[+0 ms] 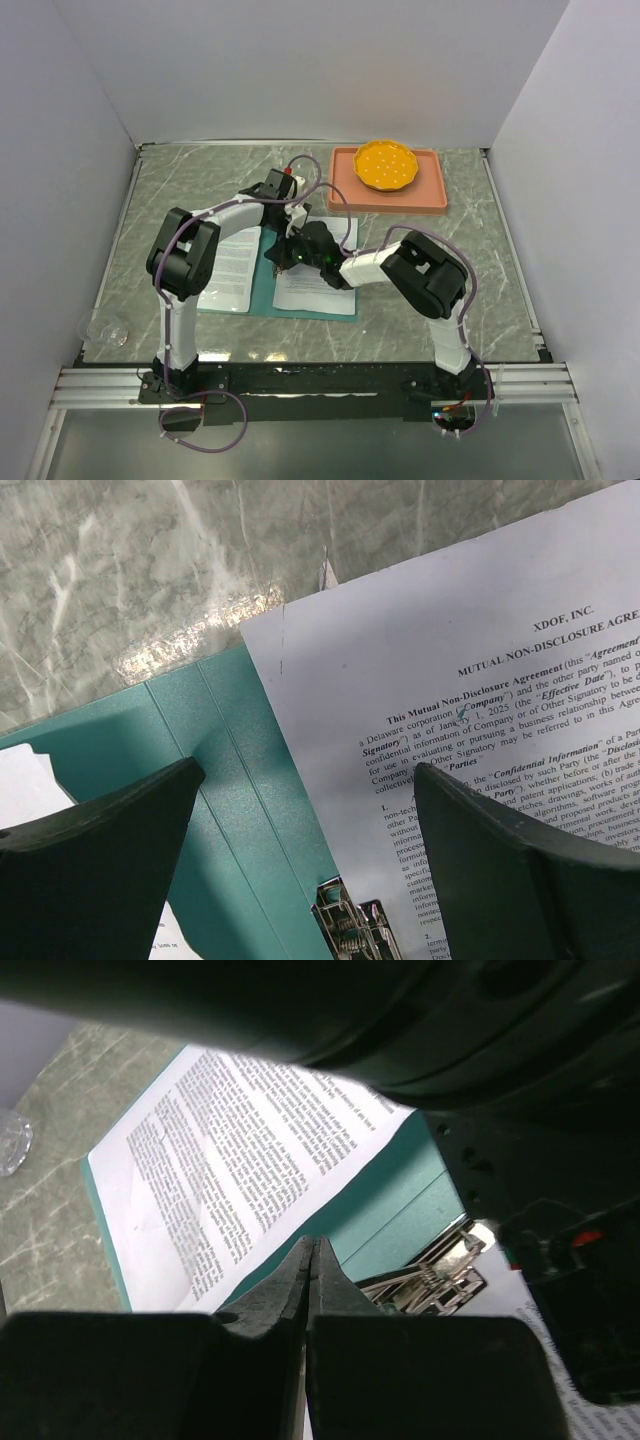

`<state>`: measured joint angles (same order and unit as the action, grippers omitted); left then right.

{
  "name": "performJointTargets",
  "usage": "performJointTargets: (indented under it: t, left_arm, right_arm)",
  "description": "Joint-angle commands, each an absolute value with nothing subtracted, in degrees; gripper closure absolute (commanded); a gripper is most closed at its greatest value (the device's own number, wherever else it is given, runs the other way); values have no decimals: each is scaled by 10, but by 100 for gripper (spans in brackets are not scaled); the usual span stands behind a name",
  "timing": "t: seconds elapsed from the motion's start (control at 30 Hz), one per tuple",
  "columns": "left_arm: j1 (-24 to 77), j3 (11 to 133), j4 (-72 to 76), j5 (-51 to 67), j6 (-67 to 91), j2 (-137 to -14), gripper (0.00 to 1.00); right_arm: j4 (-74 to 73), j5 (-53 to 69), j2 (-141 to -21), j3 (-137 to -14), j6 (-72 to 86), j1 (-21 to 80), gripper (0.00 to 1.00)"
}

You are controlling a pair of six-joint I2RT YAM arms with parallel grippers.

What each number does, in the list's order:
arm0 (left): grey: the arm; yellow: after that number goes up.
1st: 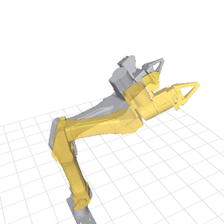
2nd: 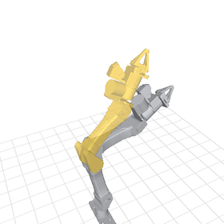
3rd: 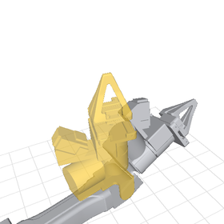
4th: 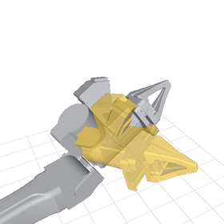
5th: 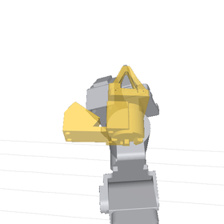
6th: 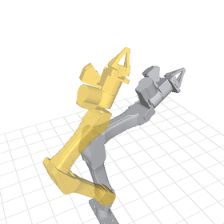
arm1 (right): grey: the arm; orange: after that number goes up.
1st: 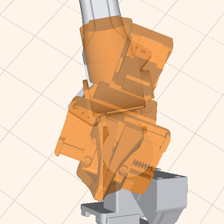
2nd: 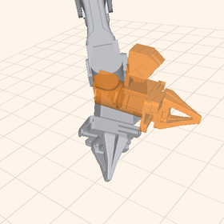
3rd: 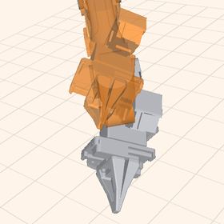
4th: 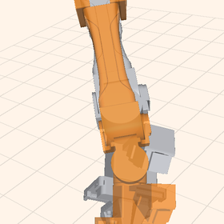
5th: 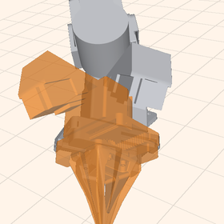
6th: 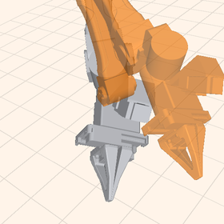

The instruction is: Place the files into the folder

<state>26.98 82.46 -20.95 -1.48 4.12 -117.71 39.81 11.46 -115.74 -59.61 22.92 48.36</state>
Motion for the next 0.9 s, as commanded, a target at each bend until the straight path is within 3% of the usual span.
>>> performJointTargets:
  t: [0.0, 0.87]
  left_arm:
    - [272, 797, -236, -25, 45, -1173, 4]
    - [272, 780, -234, -25, 32, -1157, 4]
  right_arm:
    - [411, 120, -1172, -609, 229, 497, 100]
    - [425, 94, -1202, -548, 236, 522, 100]
